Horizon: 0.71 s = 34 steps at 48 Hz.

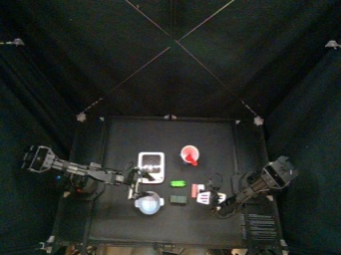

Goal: Grab rice

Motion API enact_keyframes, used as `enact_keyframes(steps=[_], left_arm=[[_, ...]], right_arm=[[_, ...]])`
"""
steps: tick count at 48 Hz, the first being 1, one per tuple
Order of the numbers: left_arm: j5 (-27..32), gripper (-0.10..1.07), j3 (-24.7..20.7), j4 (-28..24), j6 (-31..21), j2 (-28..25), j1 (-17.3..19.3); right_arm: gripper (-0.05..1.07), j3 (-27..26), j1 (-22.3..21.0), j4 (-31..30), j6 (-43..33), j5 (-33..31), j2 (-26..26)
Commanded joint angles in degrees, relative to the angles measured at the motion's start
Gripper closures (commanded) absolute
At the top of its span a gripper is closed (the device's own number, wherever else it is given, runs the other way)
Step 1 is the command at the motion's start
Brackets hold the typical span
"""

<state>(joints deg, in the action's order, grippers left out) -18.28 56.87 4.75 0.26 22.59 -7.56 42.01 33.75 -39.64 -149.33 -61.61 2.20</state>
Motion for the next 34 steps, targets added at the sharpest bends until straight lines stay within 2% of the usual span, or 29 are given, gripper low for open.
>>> enact_keyframes(steps=[1,17,25,34], left_arm=[[-0.18,-0.05,-0.79,0.0,-0.09,0.35,0.18],[-0.18,-0.05,-0.62,0.0,-0.09,0.35,0.26],[-0.18,-0.05,-0.62,0.0,-0.09,0.35,0.26],[-0.18,-0.05,-0.7,0.0,0.0,0.35,0.35]], right_arm=[[0.19,-0.35,0.18,-0.26,0.09,-0.44,1.76],[0.19,0.7,-0.18,-0.18,0.09,1.67,1.05],[0.19,0.79,-0.44,-0.62,0.18,4.92,-0.79],[0.18,0.97,-0.62,-1.67,0.18,5.27,-2.37]])
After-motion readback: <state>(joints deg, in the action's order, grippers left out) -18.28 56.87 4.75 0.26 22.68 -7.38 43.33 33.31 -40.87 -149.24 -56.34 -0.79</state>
